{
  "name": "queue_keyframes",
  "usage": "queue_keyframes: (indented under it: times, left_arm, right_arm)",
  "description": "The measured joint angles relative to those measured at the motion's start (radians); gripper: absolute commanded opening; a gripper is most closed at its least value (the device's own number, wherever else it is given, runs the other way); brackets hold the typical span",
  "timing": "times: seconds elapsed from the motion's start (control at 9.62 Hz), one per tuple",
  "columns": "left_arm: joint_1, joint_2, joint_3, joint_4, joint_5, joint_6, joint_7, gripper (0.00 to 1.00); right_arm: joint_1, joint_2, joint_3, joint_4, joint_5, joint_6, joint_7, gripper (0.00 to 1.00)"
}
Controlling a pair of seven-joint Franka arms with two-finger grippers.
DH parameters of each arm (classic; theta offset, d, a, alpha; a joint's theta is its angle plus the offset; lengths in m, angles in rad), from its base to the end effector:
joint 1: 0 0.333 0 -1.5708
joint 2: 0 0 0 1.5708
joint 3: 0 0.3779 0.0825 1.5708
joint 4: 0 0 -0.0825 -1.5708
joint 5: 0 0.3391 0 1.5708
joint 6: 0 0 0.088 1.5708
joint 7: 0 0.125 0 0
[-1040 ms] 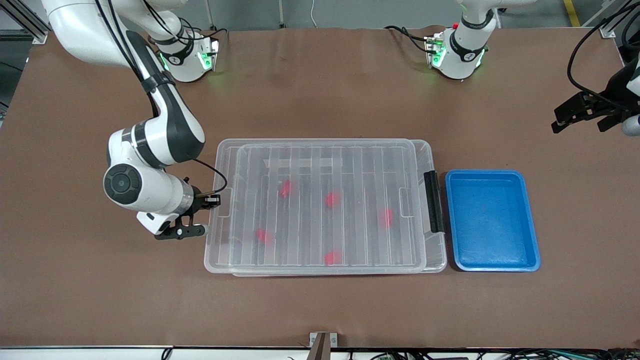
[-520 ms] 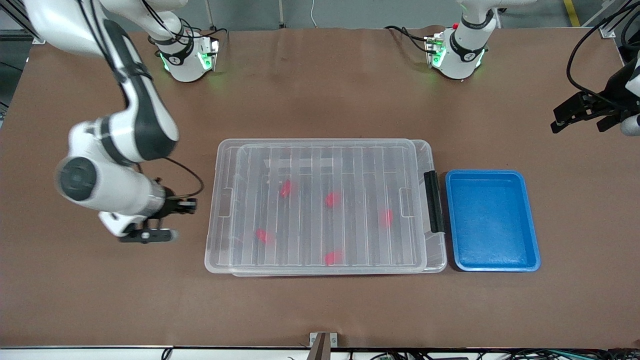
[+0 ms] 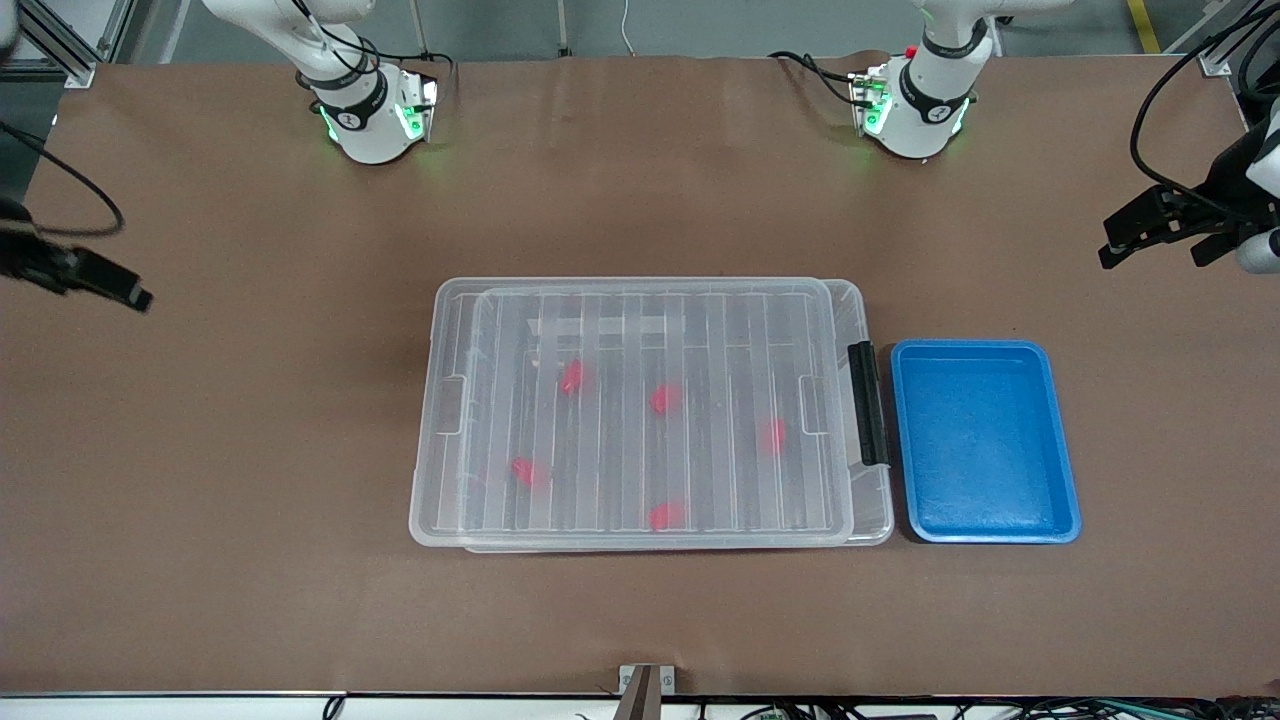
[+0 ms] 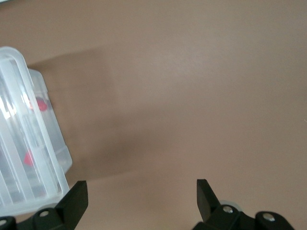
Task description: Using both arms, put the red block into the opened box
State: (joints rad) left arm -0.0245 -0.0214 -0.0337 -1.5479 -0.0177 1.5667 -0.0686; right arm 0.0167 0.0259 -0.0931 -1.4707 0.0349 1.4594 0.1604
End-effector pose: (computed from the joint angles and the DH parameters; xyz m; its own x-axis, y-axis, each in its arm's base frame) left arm 0.5015 -0.0317 0.6887 0.9992 0.0103 0.0389 0.0096 -0.9998 0.0197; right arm 0.5065 -0.0332 0.6880 0.9721 -0.2307 -0.0417 -0.2319 -0.9724 -0.0261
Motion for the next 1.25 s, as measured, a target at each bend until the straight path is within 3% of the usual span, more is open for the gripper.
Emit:
queue_keyframes:
  times: [0.21,1.25]
  left_arm:
    - [0.000,0.000,0.000,0.000,0.000,0.000,0.000,0.99]
    - [0.000,0.000,0.000,0.000,0.000,0.000,0.000,0.99]
  right_arm:
    - [0.000,-0.064,-0.020,-0.053,0.000,-0.018,-0.040,1.00]
    - [0.008,-0.067,-0.018,-0.078,-0.034,0.014,-0.112,1.00]
